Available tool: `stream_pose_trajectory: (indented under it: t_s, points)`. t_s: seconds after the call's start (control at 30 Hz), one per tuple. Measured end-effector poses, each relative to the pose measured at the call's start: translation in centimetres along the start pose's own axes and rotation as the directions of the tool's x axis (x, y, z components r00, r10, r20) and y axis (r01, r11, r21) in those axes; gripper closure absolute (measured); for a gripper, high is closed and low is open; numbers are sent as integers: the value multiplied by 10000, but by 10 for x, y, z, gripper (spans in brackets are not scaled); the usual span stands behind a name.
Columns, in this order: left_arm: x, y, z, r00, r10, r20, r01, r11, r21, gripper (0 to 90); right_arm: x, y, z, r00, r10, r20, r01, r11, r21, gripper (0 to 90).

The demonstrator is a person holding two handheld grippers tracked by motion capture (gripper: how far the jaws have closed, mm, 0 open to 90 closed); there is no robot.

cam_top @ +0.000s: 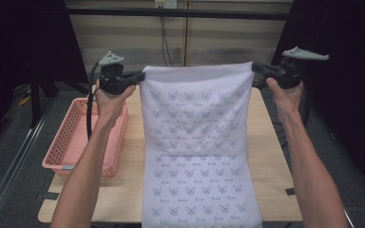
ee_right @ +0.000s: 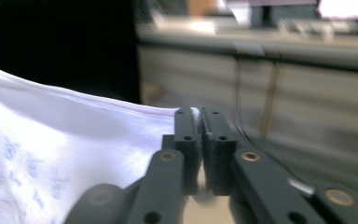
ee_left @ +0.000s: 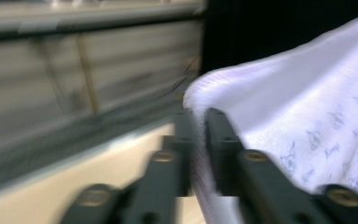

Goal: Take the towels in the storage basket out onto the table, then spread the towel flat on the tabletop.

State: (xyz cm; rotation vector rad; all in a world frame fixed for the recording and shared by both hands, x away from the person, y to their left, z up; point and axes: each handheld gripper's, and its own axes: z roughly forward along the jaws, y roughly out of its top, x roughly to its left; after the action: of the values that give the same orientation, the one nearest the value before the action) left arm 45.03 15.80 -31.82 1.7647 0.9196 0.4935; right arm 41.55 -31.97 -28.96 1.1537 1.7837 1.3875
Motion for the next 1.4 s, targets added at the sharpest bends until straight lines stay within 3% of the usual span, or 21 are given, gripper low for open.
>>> stream_pose_trajectory:
  t_s: [0.07, 0.17, 0.3, 0.43, 0.57, 0.67, 0.73, 0.8, 0.87, 0.9, 0.93, 1.0, 1.07, 1.1, 1.17, 1.2, 1.23, 1.27, 1.3, 1.33, 1.4]
  points:
    - [1, -15, 13, 10000, -78, -42, 79, 9990, 436, 680, -6, -20, 15, 9983, 69, 573, -102, 9983, 572, 660]
    - [-3, -30, 20, 9992, -225, 325, 205, 9979, 615, 594, -13, -43, 24, 9964, 382, 756, -452, 9947, 926, 588]
    - [-15, -48, 18, 9918, -363, 1227, 275, 9970, 721, 593, -6, -72, 14, 9994, 344, 95, -353, 9921, 1203, 578]
    - [-34, -78, 11, 9827, -273, 1834, 48, 9925, 1221, 611, 17, -105, -8, 9985, 65, -547, 25, 9868, 1621, 554]
    - [-49, -116, -1, 9733, -315, 2275, -64, 9864, 1640, 641, 41, -142, -38, 9917, 166, -1277, 63, 9842, 1767, 537]
    - [-57, -143, -13, 9645, -501, 2594, -35, 9793, 2022, 653, 53, -171, -53, 9837, 92, -1797, 385, 9647, 2603, 532]
    - [-62, -159, -23, 9577, -691, 2795, 136, 9806, 1958, 667, 58, -188, -60, 9778, 194, -2084, 458, 9517, 3035, 533]
    - [-70, -171, -30, 9590, -504, 2788, -196, 9699, 2427, 662, 62, -204, -63, 9697, 252, -2430, 634, 9347, 3497, 540]
    - [-81, -178, -38, 9488, -359, 3137, -520, 9622, 2672, 658, 67, -217, -64, 9657, 224, -2587, 830, 9173, 3893, 539]
    - [-86, -181, -40, 9490, -160, 3149, -767, 9571, 2795, 657, 69, -221, -65, 9640, 174, -2655, 950, 9097, 4043, 538]
    - [-89, -186, -42, 9434, -146, 3314, -881, 9521, 2927, 653, 71, -224, -65, 9636, 65, -2674, 1095, 9026, 4164, 538]
    - [-90, -195, -41, 9467, 62, 3221, -1144, 9411, 3180, 649, 73, -230, -63, 9628, -37, -2701, 1250, 8926, 4332, 539]
    - [-88, -203, -39, 9516, -185, 3067, -934, 9335, 3462, 640, 75, -235, -62, 9593, 56, -2825, 1281, 8824, 4527, 539]
    - [-89, -204, -38, 9483, -117, 3173, -1063, 9299, 3521, 635, 78, -238, -61, 9570, -227, -2891, 1602, 8724, 4618, 538]
    - [-93, -207, -36, 9537, 86, 3007, -1233, 9230, 3646, 622, 82, -241, -61, 9530, -497, -2989, 1919, 8624, 4685, 542]
    - [-93, -208, -34, 9507, 36, 3100, -1247, 9200, 3716, 611, 84, -242, -62, 9545, -678, -2905, 2049, 8567, 4734, 560]
    - [-93, -209, -33, 9485, 47, 3167, -1316, 9153, 3806, 599, 85, -243, -62, 9531, -846, -2905, 2187, 8560, 4684, 562]
    - [-95, -211, -31, 9536, 206, 3005, -1445, 9068, 3961, 592, 86, -243, -63, 9538, -864, -2878, 2196, 8542, 4713, 576]
    - [-95, -213, -29, 9527, 186, 3034, -1490, 8986, 4127, 573, 86, -243, -64, 9548, -990, -2804, 2263, 8534, 4696, 608]
    - [-96, -215, -28, 9496, 225, 3128, -1565, 8984, 4104, 570, 87, -243, -65, 9533, -1022, -2842, 2308, 8534, 4673, 662]
    - [-98, -216, -29, 9523, 475, 3015, -1734, 8972, 4061, 579, 90, -244, -70, 9534, -975, -2856, 2281, 8525, 4703, 755]
